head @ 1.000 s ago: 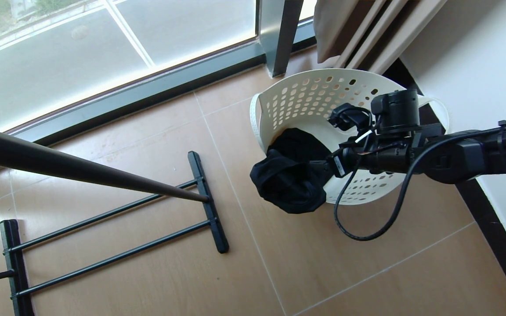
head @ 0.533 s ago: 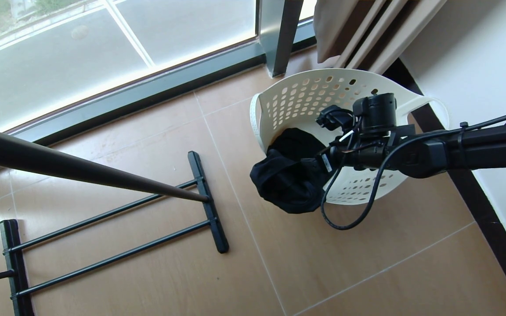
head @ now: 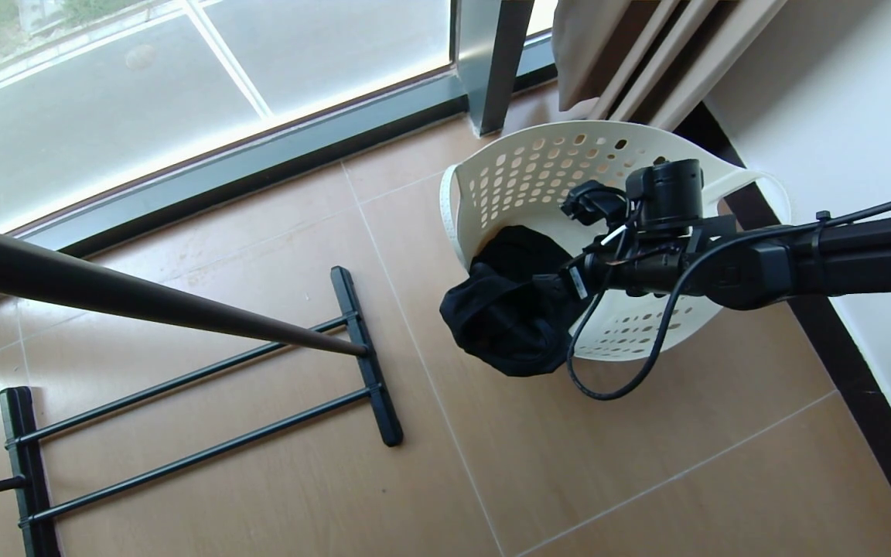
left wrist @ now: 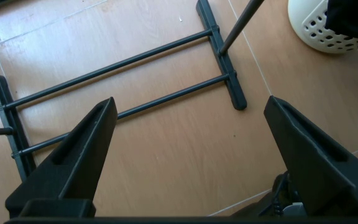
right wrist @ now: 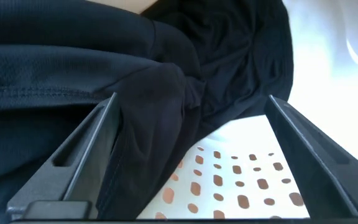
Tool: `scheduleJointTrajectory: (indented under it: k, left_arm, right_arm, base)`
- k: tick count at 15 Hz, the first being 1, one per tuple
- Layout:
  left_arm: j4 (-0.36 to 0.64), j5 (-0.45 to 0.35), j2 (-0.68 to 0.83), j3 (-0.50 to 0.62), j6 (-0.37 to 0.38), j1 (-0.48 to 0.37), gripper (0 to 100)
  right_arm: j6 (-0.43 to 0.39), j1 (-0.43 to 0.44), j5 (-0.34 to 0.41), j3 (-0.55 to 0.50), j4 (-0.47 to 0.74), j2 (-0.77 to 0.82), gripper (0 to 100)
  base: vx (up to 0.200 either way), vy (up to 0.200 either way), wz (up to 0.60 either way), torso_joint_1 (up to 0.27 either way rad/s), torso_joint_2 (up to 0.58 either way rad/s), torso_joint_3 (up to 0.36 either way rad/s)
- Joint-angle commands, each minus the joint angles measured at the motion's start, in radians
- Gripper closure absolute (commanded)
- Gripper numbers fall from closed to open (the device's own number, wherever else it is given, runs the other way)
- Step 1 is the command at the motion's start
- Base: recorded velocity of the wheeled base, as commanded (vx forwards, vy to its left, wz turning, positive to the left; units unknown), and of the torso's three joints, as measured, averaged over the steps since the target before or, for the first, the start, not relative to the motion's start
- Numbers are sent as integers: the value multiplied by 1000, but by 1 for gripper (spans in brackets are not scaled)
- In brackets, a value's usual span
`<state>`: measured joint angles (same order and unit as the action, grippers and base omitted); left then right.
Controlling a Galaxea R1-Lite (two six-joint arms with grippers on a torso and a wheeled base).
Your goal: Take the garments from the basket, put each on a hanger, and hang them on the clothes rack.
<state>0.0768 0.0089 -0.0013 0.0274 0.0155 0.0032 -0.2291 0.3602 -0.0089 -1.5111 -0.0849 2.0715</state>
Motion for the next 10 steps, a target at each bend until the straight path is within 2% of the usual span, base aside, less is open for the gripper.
scheduleJointTrajectory:
  k: [1,5,6,10]
  left_arm:
    - [0,0,1,0,0,0,0]
    - [0,0,1,0,0,0,0]
    - [0,0,1,0,0,0,0]
    - [0,0,1,0,0,0,0]
  right_arm:
    - [1,3,4,20,16,-51,0]
    - [2,16,14,46,27,-82,0]
    - [1,34,15,86,25,-97,0]
    - [-2,74,32,138,24,-100,0]
  base:
    - [0,0,0,0,0,0]
    - [0,0,0,0,0,0]
    - [0,0,0,0,0,0]
    - [0,0,0,0,0,0]
